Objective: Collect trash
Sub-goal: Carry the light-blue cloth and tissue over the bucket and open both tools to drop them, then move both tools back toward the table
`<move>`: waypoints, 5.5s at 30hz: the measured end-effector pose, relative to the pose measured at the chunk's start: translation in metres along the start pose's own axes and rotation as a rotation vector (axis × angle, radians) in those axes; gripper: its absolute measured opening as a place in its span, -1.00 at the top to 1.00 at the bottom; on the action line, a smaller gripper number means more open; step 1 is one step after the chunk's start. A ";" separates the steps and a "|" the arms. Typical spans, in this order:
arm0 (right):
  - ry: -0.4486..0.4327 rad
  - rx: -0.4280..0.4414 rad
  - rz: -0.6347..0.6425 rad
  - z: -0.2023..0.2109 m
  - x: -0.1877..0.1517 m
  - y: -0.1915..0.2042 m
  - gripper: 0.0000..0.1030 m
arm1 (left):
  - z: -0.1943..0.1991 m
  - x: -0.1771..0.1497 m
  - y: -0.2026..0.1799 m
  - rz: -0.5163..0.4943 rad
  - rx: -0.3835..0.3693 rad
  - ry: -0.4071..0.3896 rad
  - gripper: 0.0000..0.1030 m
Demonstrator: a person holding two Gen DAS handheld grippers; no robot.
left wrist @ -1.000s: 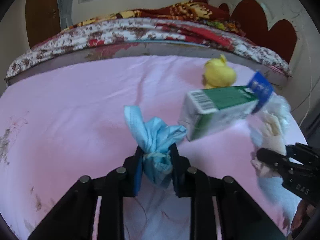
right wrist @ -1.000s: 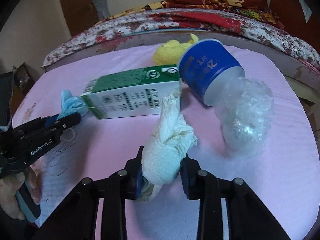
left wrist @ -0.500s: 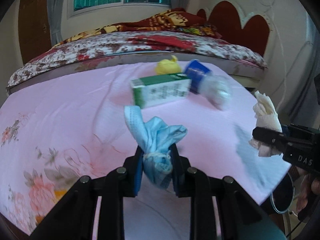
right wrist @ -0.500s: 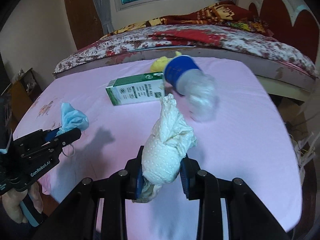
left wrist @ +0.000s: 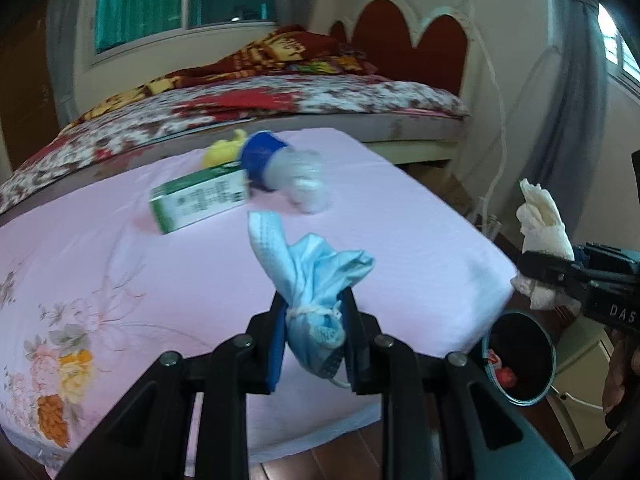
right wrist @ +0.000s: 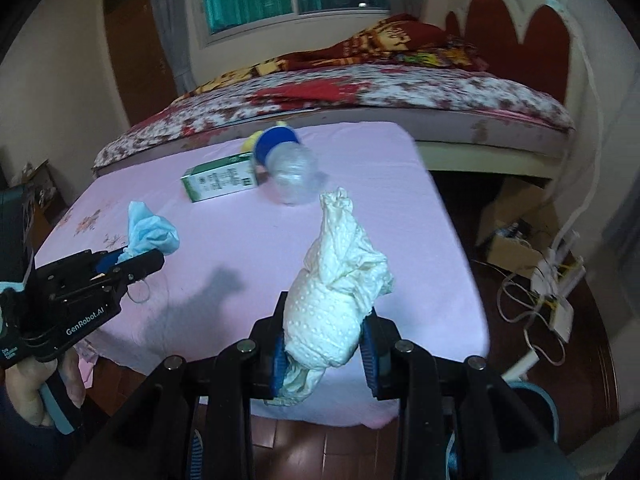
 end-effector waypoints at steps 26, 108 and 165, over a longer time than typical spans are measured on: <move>-0.047 -0.165 -0.183 0.086 -0.066 -0.116 0.36 | -0.004 -0.012 -0.162 -0.189 -0.189 0.016 0.51; 0.247 -0.385 -0.209 0.069 -0.197 -0.222 -1.00 | -0.066 -0.082 -0.240 -0.254 -0.286 0.254 -0.98; -0.008 -0.017 0.003 -0.048 0.017 0.035 -1.00 | -0.002 0.003 0.101 0.048 0.163 -0.010 -0.89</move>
Point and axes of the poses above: each gripper's, at about its wrist camera, not at the fingertips, and z roughly against the way its jaws point, y to its left, x to its top, the point moved 2 cm from there along -z, roughly the way its jaws point, and after that the axes turned 2 degrees about z, right-handed, at the moved point
